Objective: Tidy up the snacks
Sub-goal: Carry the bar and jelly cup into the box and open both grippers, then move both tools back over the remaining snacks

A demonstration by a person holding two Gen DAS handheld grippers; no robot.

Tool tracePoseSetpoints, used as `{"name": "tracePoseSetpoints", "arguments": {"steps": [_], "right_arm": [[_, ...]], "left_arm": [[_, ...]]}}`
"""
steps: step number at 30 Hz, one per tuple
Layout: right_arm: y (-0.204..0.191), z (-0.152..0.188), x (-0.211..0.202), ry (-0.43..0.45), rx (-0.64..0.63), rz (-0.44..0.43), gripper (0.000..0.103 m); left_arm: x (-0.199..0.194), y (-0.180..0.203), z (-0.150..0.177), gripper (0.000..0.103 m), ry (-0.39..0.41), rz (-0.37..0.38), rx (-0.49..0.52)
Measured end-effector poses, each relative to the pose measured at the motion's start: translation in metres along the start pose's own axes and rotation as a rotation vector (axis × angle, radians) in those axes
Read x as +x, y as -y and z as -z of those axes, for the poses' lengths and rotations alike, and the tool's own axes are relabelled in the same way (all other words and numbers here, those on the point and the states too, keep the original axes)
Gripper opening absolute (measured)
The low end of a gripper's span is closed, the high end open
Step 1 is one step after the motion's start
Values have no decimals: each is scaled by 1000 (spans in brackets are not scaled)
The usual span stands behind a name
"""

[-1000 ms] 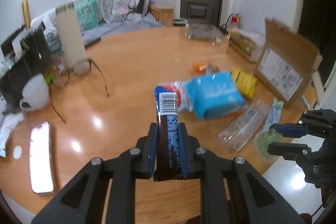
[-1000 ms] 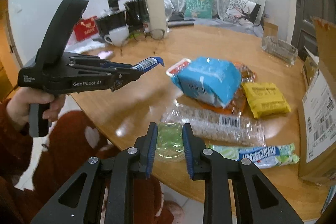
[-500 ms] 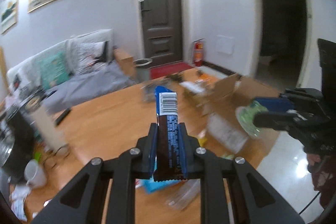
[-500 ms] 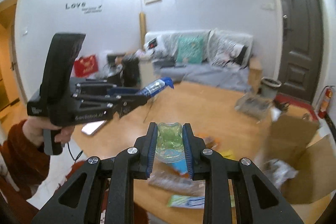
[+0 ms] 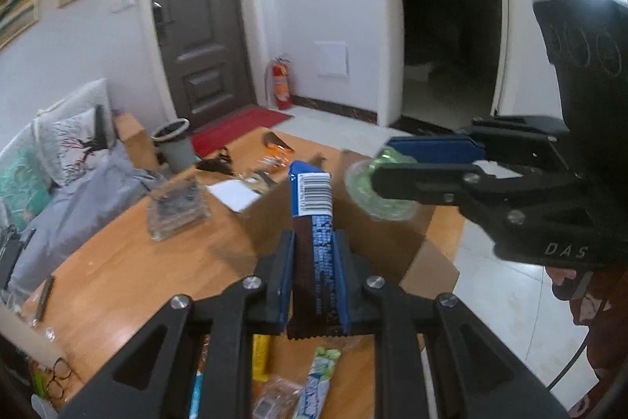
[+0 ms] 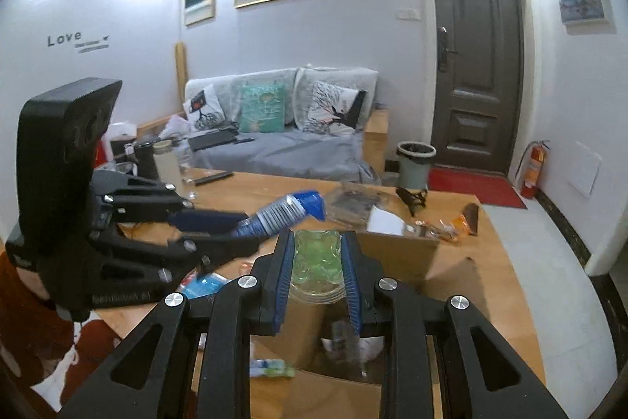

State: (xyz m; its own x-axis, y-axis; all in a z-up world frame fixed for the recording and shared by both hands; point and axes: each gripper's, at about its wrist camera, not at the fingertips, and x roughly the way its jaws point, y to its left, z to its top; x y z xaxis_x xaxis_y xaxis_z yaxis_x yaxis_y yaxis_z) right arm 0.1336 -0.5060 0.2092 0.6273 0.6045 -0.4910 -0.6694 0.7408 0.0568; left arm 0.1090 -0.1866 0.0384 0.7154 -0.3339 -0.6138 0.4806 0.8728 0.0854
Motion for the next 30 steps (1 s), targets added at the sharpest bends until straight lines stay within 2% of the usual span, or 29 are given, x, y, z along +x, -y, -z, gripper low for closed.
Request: {"name": "tracePoseSetpoints", "arguments": {"steps": [4,11,14,15,16,17,18,19,27,30], "right_arm": [[24,4,14,-30,21,23,20],[49,15,49,-117,57,4,20],[56,20,65,-161,86,-27,21],[61,22,72,-182,95,-33,28],[62,24,74,-187,98,-32,45],[63,27,75,-187,99,-28,55],[64,29,76,-181,97,-23,73],[65,30,74,-172,97,-21,79],[68,34,60,-147,115,-24,80],[61,32,50,-137,105,-20,82]], "left_arm": [[27,11,-6,16,-46,35,4],[71,18,-6,20,-126,92,-14],[79,15,-6,49,-134,78,-27],[81,12,-6,62,-129,68,-28],[80,10,-5,71,-119,59,-27],[78,8,-5,74,-110,52,-23],[76,6,-4,80,-101,43,-21],[72,4,-3,85,-91,32,-20],[57,-8,0,87,-57,-22,-19],[48,-15,1,92,-43,-40,-32]]}}
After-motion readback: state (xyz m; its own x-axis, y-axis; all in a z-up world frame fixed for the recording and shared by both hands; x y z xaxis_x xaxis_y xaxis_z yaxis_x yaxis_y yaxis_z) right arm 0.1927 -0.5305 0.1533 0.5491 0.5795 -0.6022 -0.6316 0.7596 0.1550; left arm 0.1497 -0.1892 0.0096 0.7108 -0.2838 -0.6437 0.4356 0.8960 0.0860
